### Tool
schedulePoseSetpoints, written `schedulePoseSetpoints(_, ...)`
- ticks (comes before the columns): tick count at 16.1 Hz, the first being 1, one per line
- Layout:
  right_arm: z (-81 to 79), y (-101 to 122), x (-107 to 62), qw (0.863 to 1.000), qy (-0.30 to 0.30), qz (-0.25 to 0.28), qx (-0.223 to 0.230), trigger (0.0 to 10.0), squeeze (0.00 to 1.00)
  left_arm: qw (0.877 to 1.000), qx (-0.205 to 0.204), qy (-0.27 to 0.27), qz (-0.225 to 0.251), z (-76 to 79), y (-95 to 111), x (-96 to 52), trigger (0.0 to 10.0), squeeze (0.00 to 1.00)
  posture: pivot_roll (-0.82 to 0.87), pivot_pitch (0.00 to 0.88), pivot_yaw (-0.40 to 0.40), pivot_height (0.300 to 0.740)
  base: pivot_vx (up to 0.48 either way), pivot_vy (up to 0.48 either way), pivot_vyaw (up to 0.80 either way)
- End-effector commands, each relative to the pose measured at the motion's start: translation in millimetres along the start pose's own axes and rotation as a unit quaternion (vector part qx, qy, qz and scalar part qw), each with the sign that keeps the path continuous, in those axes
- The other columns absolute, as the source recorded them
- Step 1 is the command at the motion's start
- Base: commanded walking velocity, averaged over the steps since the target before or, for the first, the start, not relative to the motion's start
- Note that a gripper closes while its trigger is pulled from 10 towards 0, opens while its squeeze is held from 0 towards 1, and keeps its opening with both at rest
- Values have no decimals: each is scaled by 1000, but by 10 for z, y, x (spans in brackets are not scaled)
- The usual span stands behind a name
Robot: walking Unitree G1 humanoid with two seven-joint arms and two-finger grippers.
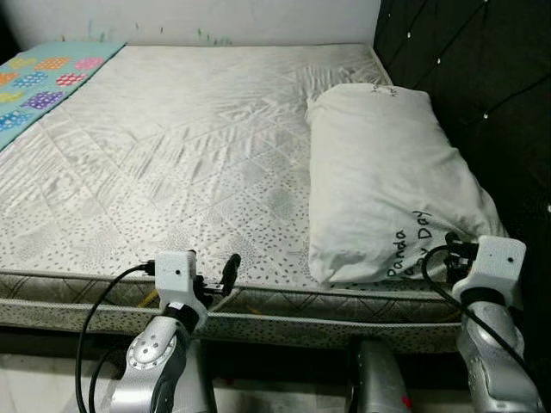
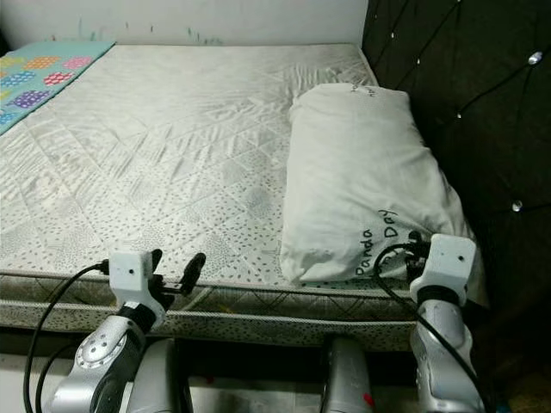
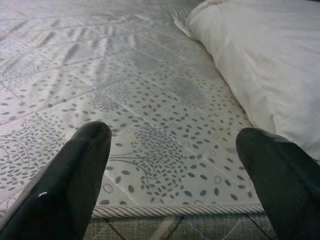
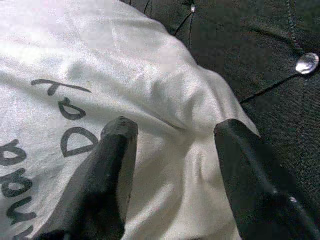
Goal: Clean up the room
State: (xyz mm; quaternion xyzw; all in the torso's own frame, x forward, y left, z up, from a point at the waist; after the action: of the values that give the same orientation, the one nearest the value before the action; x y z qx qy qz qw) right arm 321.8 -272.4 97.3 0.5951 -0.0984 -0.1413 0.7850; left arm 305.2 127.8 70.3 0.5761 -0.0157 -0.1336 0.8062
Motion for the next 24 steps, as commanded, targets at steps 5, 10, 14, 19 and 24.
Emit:
schedulePoseSetpoints(5,-260,119,-96,999,48,14,19,10000,1000,998,-28,-55,-6,194,16,-29,10000,0,-94,0,-9,531,0,0,0)
schedulePoseSetpoints(10,-261,183,-29,998,48,17,22,10000,1000,997,-20,-75,-19,271,-24,-62,10000,0,-87,0,-13,531,0,0,0)
schedulePoseSetpoints(14,-300,196,-27,998,63,17,22,10000,1000,999,-10,-53,-10,191,11,-106,10000,0,-82,0,-20,531,0,0,0)
schedulePoseSetpoints(19,-373,193,62,998,56,2,31,10000,451,999,18,34,31,-148,208,-42,10000,0,-71,0,-19,531,0,0,0)
schedulePoseSetpoints(24,-755,326,96,998,64,-5,24,10000,0,998,10,49,39,-132,213,-3,10000,0,-68,0,-10,531,0,0,0)
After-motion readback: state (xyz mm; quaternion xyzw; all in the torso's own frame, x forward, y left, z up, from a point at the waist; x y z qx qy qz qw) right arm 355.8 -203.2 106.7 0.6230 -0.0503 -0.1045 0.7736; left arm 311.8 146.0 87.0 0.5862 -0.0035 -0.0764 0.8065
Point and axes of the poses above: a point about 5 cm out from each wrist's last joint towards the gripper, its own x axis pointing out of the wrist towards the gripper, its own y axis along the axis of the wrist's last joint, z = x × y, the point moved 6 cm from there along x, pointing out of the wrist towards the gripper, and after that the axes turned 9 degrees about -x, right-handed, at the moved point
